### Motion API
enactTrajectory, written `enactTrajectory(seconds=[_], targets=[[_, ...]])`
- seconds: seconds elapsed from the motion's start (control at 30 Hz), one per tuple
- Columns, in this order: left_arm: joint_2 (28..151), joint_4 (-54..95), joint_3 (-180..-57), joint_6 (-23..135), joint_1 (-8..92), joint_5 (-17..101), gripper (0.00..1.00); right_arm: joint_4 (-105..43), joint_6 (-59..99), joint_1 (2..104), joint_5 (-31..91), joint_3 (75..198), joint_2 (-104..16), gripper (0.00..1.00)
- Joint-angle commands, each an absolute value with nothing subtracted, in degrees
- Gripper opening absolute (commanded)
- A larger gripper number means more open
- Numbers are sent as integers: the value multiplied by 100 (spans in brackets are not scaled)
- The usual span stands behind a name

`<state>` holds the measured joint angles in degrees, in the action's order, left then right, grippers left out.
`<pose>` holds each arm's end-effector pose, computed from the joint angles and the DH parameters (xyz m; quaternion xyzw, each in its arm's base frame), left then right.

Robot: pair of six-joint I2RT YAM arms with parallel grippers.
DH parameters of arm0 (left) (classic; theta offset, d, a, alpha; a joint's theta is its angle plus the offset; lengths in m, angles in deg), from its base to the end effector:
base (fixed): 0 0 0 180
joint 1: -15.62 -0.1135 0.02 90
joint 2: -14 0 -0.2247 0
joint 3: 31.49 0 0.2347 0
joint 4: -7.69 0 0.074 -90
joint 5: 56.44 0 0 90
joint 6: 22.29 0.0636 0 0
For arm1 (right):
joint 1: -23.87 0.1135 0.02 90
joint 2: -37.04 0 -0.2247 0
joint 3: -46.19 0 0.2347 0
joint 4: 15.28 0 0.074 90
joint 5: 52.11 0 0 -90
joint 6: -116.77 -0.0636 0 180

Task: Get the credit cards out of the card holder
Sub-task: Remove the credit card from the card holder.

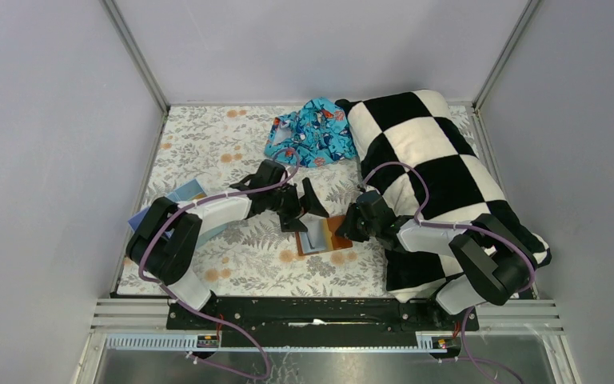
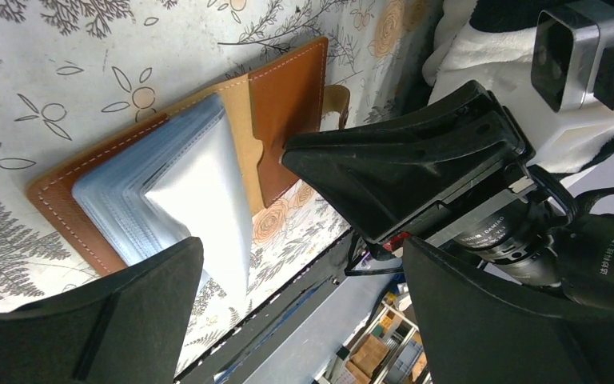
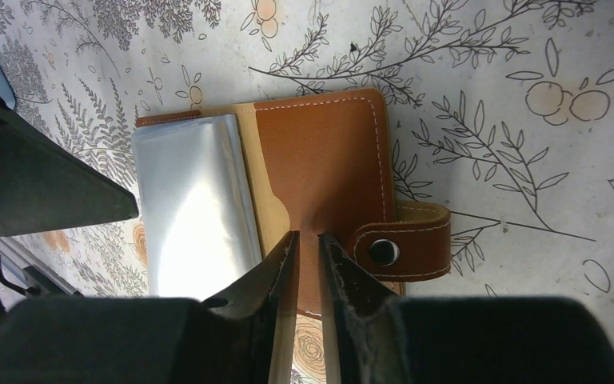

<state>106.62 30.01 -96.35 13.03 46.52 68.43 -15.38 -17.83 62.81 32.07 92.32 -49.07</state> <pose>0.2550 -0.1950 0.1319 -0.0847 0.8986 -0.4279 0.0477 0.2212 0.1871 0.0985 0.0233 0.9054 0.3151 0.2837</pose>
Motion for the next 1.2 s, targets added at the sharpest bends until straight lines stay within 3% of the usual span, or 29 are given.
enactTrajectory(seconds=[0.0, 0.4, 1.17], targets=[[10686, 2866, -9786, 1211, 4720, 6734, 99, -1643, -1764, 6246, 3148, 9181, -5020, 23], [10253, 3516, -9828, 1207, 4823, 5991, 99, -1615, -1761, 6232, 3130, 9162, -5006, 23], [10753, 3250, -9975, 1182, 5235, 6090, 99, -1684, -1757, 6176, 3128, 9131, -4932, 24]])
